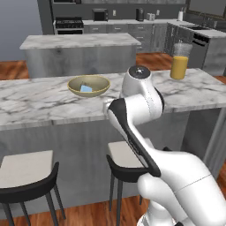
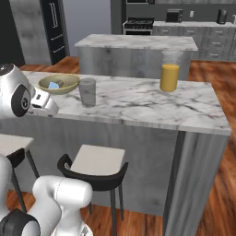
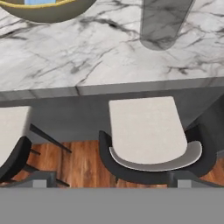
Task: There are two ice cubes in the ice bowl. Place both ice cubes in the glass cup.
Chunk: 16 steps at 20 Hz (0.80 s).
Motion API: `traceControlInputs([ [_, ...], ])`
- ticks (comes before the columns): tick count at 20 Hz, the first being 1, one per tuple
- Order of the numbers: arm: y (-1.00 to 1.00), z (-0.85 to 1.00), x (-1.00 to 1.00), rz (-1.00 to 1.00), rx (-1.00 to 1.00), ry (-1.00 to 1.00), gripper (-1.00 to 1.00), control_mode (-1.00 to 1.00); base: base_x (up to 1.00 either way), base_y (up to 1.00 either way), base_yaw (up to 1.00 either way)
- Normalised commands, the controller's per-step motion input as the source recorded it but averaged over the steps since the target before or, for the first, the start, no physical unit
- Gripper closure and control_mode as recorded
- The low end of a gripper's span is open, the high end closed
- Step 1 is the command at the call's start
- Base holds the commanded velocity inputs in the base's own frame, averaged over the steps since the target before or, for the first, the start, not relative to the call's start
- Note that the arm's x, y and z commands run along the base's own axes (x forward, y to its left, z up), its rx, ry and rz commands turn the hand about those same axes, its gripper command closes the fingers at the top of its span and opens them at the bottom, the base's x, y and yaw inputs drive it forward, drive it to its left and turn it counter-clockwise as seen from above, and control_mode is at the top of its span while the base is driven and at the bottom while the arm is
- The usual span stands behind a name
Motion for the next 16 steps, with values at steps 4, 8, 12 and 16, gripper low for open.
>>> traceControlInputs([
  [4,0.00,0.15,0.12,0.00,0.04,0.00,-1.00,-1.00,0.00,0.00,0.00],
  [8,0.01,0.46,0.35,0.00,0.02,0.12,-1.00,-1.00,0.00,0.00,0.00],
  [12,0.00,0.41,0.45,0.00,0.01,0.10,-1.00,-1.00,0.00,0.00,0.00],
  [16,0.04,0.36,0.62,0.00,0.05,0.11,-1.00,-1.00,0.00,0.00,0.00],
])
